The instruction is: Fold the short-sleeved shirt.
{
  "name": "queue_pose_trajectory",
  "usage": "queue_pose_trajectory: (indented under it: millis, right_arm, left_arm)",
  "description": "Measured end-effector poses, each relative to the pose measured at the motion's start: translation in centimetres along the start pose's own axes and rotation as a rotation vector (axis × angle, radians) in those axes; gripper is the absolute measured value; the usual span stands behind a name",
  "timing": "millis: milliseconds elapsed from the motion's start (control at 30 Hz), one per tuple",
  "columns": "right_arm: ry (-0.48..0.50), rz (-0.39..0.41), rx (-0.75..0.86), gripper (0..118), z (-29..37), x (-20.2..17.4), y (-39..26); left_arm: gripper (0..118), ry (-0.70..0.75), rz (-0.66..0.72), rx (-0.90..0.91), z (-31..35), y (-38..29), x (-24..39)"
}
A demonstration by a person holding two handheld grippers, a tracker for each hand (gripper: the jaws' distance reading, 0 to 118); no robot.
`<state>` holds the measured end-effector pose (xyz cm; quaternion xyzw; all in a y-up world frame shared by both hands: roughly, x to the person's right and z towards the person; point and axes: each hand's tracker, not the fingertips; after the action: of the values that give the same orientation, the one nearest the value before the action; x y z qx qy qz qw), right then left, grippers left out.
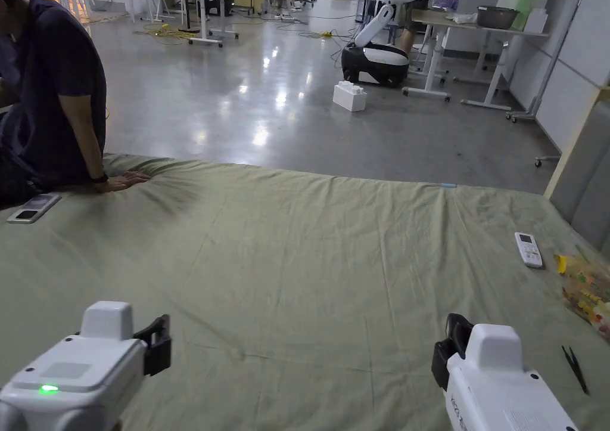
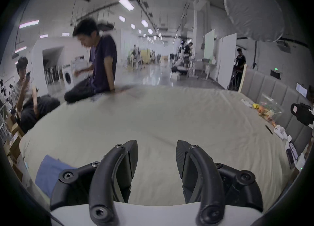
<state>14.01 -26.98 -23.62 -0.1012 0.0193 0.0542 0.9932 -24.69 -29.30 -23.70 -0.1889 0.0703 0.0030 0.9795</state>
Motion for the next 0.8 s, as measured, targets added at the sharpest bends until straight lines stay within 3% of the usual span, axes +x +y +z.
queue_pose_trajectory:
  millis: [133,200,233,433,800]
  right_arm:
    - [-0.007,-0.004,0.009,3,0.1,-0.1,0.0]
    - [-0.008,-0.006,0.011,3,0.3,-0.2,-0.1]
    - [-0.009,-0.005,0.013,3,0.4,-0.2,-0.1]
    - [-0.011,-0.007,0.017,3,0.7,-0.3,-0.4]
    - [0.001,-0.026,0.024,3,0.8,-1.3,-0.7]
  left_arm:
    - [40,0.032,-0.103,0.119,1.3,0.4,3.7]
    - [32,0.023,-0.083,0.133,1.8,0.9,4.3]
    - [21,0.027,-0.064,0.159,2.1,1.1,4.8]
    - [7,0.010,-0.064,0.187,3.1,1.8,4.9]
    - [7,0.019,0.001,0.165,3.4,1.5,3.6]
